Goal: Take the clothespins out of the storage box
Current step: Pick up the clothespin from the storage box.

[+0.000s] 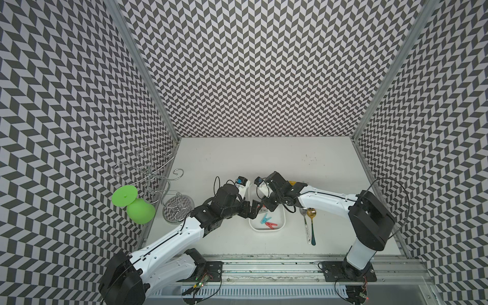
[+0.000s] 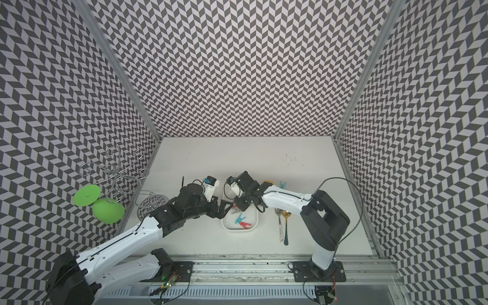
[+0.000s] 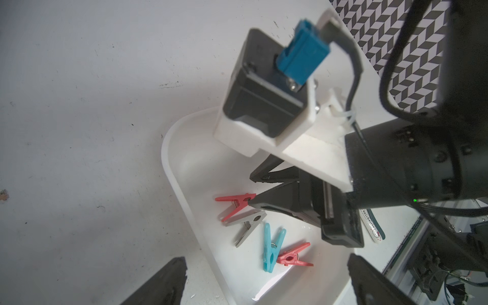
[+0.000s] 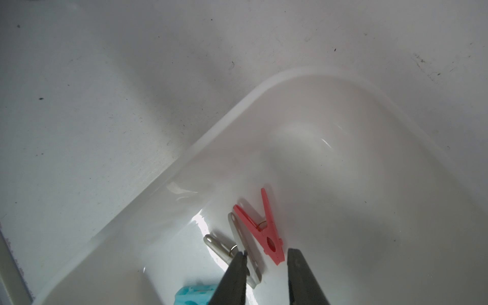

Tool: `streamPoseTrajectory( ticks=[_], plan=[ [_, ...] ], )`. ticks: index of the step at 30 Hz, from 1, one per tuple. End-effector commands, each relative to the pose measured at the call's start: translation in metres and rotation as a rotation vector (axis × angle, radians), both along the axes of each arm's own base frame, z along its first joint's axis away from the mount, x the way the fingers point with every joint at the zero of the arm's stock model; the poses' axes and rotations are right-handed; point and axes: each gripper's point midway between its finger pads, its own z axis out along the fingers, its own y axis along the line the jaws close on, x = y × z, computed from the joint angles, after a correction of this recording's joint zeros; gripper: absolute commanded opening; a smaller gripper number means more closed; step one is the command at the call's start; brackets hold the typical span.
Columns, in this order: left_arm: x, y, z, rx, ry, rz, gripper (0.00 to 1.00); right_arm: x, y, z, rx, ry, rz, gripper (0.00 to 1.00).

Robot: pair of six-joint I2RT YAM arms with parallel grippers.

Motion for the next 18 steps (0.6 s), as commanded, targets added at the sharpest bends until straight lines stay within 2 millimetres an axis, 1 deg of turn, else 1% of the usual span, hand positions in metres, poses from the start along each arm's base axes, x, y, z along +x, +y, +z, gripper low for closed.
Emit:
streamPoseTrajectory(
  ticks=[1, 8, 13, 18],
  plan=[
    [0.005, -0.005, 0.022, -0.04, -0.06, -0.005, 0.99, 0.008, 0.019, 0.007, 0.045, -0.037, 0.017, 0.31],
    [0.005, -0.005, 0.024, -0.047, -0.063, -0.004, 1.0, 0.016, 0.02, -0.008, 0.014, -0.032, -0.008, 0.31],
    [0.005, -0.005, 0.024, -0.047, -0.063, -0.006, 0.99, 0.017, 0.021, -0.02, -0.003, -0.015, -0.011, 0.31],
    [0.004, -0.005, 0.023, -0.049, -0.063, -0.006, 1.0, 0.018, 0.022, -0.03, -0.021, -0.003, -0.014, 0.28]
  ],
)
